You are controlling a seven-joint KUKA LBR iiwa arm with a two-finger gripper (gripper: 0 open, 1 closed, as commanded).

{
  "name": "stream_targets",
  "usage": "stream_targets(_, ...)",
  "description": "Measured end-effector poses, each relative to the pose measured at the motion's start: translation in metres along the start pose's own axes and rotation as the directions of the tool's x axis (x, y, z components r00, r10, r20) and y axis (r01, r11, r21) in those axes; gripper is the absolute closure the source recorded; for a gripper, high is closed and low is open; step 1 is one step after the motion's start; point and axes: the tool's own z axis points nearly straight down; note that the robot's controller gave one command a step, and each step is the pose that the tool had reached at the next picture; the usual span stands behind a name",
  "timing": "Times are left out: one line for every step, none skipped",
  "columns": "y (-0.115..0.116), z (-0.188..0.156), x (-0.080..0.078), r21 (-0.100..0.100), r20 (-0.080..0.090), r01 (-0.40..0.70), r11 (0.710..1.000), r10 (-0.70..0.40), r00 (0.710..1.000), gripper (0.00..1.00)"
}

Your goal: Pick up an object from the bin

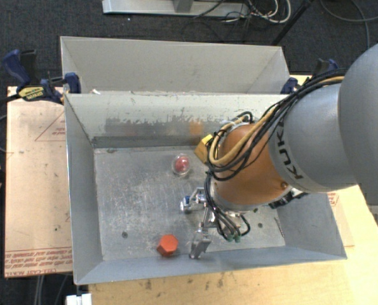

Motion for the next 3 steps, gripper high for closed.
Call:
stream_targets(0.033, -0.053, 0.004, -0.004, 0.005, -0.001, 1.0, 0.001, 1.0, 0.0)
stream_targets(0.004, -0.021, 0.005, 0.0, -0.001, 0.029, 1.0, -0.029, 1.0, 0.0)
stream_targets(0.086, 0.014, -0.006, 0.0, 0.019, 0.262, 0.965, -0.261, 0.965, 0.0)
